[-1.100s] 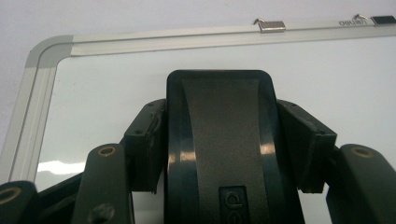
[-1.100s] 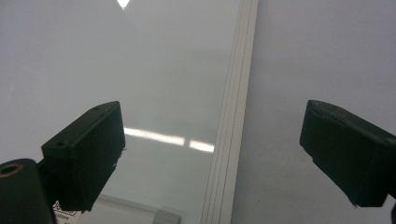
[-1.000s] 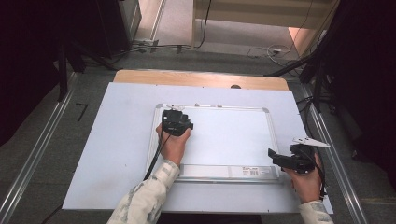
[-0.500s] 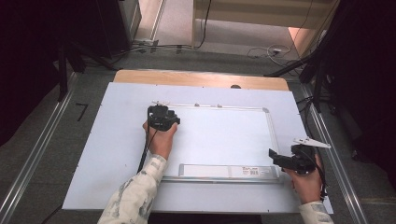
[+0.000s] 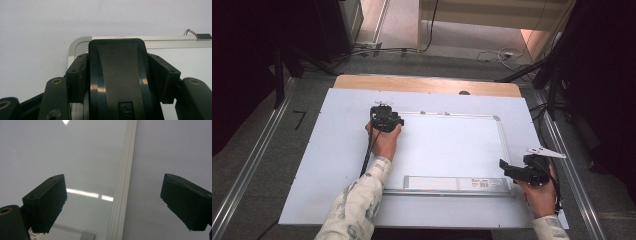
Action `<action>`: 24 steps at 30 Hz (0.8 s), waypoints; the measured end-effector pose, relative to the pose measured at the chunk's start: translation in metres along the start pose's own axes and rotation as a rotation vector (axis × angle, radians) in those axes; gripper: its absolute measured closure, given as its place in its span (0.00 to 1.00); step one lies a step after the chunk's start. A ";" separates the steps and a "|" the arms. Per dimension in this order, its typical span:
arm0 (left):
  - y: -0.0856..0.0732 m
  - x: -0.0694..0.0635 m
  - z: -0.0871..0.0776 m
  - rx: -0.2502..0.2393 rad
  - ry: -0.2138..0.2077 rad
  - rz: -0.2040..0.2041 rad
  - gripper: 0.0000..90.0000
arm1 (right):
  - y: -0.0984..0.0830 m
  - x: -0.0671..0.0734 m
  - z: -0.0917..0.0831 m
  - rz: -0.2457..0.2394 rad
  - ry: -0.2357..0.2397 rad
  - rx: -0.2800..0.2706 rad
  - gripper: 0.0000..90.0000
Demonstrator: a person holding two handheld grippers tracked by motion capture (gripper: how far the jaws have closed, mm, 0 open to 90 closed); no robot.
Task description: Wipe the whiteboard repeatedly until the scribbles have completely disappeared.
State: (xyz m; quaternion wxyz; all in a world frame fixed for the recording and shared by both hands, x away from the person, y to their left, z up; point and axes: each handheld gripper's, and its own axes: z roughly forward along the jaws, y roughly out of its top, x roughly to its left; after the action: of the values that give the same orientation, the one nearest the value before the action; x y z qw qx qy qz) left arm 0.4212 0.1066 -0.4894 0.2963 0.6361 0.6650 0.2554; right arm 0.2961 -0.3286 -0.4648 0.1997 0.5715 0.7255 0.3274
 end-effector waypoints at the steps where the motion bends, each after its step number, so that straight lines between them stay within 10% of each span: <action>1: 0.000 -0.001 0.000 0.000 0.000 0.002 0.44 | 0.000 0.000 0.000 -0.001 0.000 0.002 0.06; 15: -0.009 -0.037 -0.005 0.005 -0.045 0.044 0.44 | 0.001 0.000 0.001 0.000 0.003 -0.001 0.06; 24: -0.027 -0.035 -0.023 0.010 -0.058 0.060 0.44 | 0.000 0.000 0.000 0.005 0.001 0.002 0.06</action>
State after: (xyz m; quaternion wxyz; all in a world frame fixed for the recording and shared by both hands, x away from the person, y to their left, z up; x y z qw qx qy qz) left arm 0.3867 0.0705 -0.4903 0.3047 0.6642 0.6381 0.2424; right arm 0.2962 -0.3290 -0.4647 0.1979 0.5733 0.7245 0.3276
